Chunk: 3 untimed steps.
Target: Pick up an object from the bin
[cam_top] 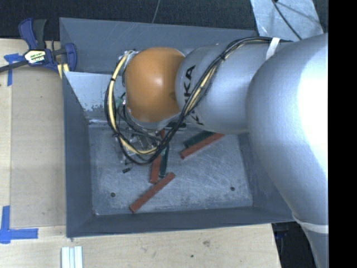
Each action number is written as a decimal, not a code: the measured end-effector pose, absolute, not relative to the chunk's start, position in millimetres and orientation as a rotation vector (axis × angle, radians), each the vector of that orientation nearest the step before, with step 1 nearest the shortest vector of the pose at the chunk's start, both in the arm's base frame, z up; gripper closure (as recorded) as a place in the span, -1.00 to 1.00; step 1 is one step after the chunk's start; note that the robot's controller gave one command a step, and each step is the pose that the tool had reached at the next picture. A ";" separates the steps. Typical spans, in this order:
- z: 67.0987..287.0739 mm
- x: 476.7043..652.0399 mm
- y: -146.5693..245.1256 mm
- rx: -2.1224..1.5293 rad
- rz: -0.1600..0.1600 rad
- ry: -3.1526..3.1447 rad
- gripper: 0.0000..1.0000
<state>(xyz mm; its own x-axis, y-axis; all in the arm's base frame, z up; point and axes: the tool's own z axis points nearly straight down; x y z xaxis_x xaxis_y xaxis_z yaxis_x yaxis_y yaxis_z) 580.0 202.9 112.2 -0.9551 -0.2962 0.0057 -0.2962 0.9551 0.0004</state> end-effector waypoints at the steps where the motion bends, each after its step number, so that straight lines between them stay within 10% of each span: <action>1: 136.0 555.7 231.8 0.555 -0.007 -3.092 1.00; 3: 172.3 533.6 212.2 0.540 0.001 -3.094 1.00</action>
Offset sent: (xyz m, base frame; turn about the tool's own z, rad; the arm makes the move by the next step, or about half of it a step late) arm -0.0191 -0.0156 0.0380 -0.0536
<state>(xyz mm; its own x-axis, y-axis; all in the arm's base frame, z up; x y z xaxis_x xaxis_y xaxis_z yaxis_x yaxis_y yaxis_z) 533.6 212.2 172.3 -0.9408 -0.3390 0.0011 -0.3390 0.9408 -0.0004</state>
